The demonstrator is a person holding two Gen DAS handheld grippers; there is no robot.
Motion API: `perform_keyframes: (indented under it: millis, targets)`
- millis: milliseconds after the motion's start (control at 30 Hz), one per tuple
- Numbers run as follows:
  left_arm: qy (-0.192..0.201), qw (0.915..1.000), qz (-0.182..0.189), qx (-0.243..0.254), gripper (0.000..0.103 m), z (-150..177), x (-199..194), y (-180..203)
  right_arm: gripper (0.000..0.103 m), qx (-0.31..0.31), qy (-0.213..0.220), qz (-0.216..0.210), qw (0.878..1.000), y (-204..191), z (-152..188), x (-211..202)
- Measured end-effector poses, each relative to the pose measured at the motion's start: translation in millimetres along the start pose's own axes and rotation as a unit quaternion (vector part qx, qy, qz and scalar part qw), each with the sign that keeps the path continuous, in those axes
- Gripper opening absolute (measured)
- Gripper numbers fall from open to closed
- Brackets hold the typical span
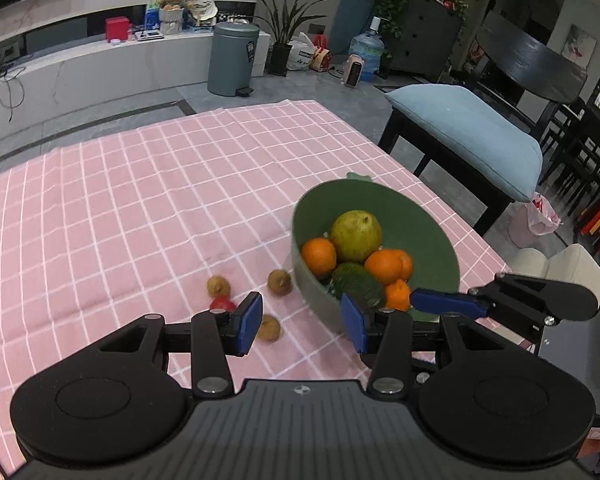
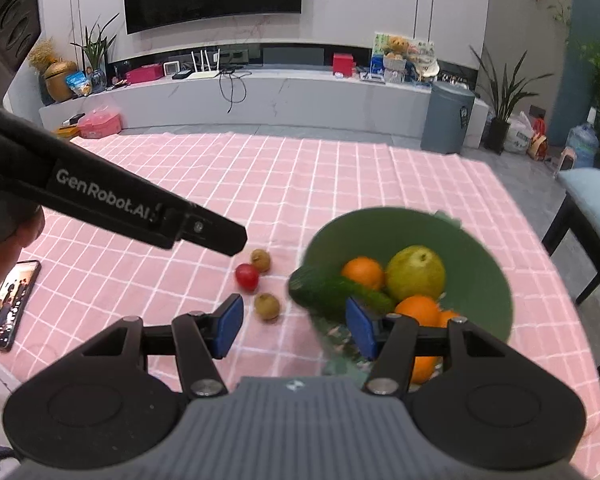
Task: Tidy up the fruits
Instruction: 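Open both grippers and withdraw them from the colander toward the small fruit, then grasp the red fruit with the left gripper while the right grasps a brown kiwi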
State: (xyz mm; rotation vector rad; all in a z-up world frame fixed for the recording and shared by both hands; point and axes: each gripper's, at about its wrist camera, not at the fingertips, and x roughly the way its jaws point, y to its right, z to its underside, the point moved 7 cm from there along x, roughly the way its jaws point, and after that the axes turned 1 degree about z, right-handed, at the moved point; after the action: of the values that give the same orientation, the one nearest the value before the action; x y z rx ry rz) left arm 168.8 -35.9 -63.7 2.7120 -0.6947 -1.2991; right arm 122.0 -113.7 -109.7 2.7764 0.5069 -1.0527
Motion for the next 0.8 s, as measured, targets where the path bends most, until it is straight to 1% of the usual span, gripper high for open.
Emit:
perform_keyframes:
  millis: [100,233,333,433,567,667,733,800]
  targets:
    - [0.001,1.0000,0.004,-0.002,0.054,9.6,-2.1,-8.6,0.054,-0.005,-0.009,-0.005,1.000,-12.1,6.6,3.4]
    - [0.002,0.9999,0.010,-0.003,0.054,20.8,-1.0,-17.3,0.054,-0.007,-0.008,-0.016,1.000,-26.5,9.9,6.8]
    - [0.001,0.9999,0.013,-0.009,0.054,29.5,2.1,-25.7,0.054,-0.007,-0.015,-0.015,1.000,-34.0,13.4,14.2]
    - [0.000,0.9998,0.013,-0.017,0.054,37.2,6.0,-35.3,0.054,-0.009,-0.025,-0.010,1.000,-35.6,15.3,25.0]
    - [-0.004,0.9993,0.013,-0.036,0.054,47.2,12.2,-51.4,0.054,-0.018,-0.031,0.006,0.999,-42.1,17.7,40.2]
    - [-0.003,0.9980,0.020,-0.059,0.054,53.0,17.9,-61.4,0.045,-0.017,-0.034,0.014,0.999,-43.5,19.1,52.0]
    - [-0.002,0.9965,0.031,-0.078,0.054,56.1,24.1,-66.9,0.043,-0.016,-0.038,0.026,0.999,-44.6,20.0,60.1]
    - [-0.002,0.9954,0.035,-0.090,0.054,56.8,31.0,-69.4,0.037,-0.016,-0.041,0.035,0.998,-45.7,22.0,67.1]
